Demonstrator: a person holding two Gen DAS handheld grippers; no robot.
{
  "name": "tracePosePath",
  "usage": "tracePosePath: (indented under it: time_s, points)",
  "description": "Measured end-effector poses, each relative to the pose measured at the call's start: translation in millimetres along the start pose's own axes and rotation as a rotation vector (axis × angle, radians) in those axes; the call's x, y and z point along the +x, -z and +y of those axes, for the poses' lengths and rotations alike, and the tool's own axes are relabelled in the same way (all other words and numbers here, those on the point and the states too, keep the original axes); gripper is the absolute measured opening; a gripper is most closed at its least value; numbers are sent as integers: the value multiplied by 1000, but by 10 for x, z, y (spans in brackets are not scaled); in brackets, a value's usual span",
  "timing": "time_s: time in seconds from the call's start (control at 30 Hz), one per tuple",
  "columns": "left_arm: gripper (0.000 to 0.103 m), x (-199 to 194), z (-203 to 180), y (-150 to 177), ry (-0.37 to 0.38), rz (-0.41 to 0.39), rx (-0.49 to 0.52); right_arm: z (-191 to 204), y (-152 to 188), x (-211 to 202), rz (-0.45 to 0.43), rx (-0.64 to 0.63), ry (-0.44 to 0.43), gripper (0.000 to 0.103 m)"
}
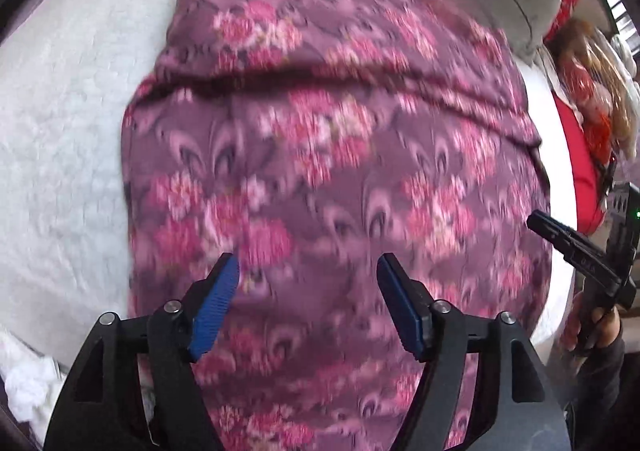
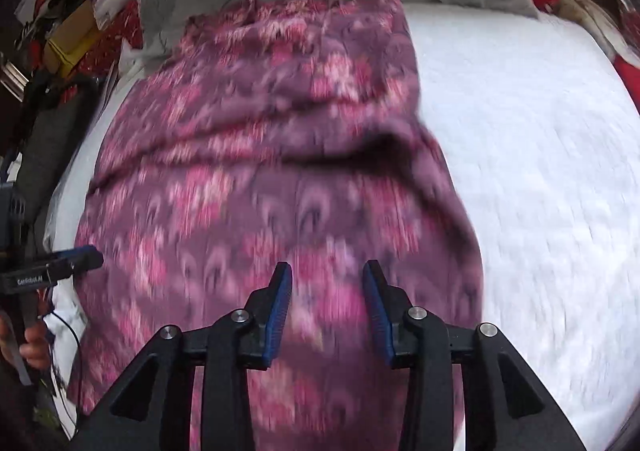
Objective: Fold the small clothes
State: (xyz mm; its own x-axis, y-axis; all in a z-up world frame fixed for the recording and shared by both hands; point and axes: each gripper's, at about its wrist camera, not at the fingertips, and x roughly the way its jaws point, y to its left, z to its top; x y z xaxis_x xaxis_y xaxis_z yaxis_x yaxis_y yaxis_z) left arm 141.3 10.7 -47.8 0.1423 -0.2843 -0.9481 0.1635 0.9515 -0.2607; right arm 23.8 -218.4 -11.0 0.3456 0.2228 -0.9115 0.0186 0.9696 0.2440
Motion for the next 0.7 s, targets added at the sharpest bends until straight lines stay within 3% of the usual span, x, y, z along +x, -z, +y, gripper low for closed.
tracePosePath:
  time_s: [0.2, 0.37, 0.43, 0.47, 0.5, 0.7]
  points:
    - [71, -128, 240, 351, 73, 87, -82, -166, 587, -295, 9, 45, 8, 45]
    - [71, -341, 504, 779, 81, 122, -147, -415, 1036, -544, -10, 127, 10, 46]
    - [71, -404, 622, 924, 81, 125, -167, -546, 1259, -656, -30, 177, -2, 51]
    - [71, -425, 672, 1012, 84, 132, -178, -610, 1381, -695, -36, 202, -5, 59]
    - [71, -438, 715, 1097, 89, 142, -187, -678, 1500, -712, -40, 228, -15, 64]
    - [71, -418, 877, 1445, 182, 219, -231, -1042, 2028, -544, -41, 404, -150, 65]
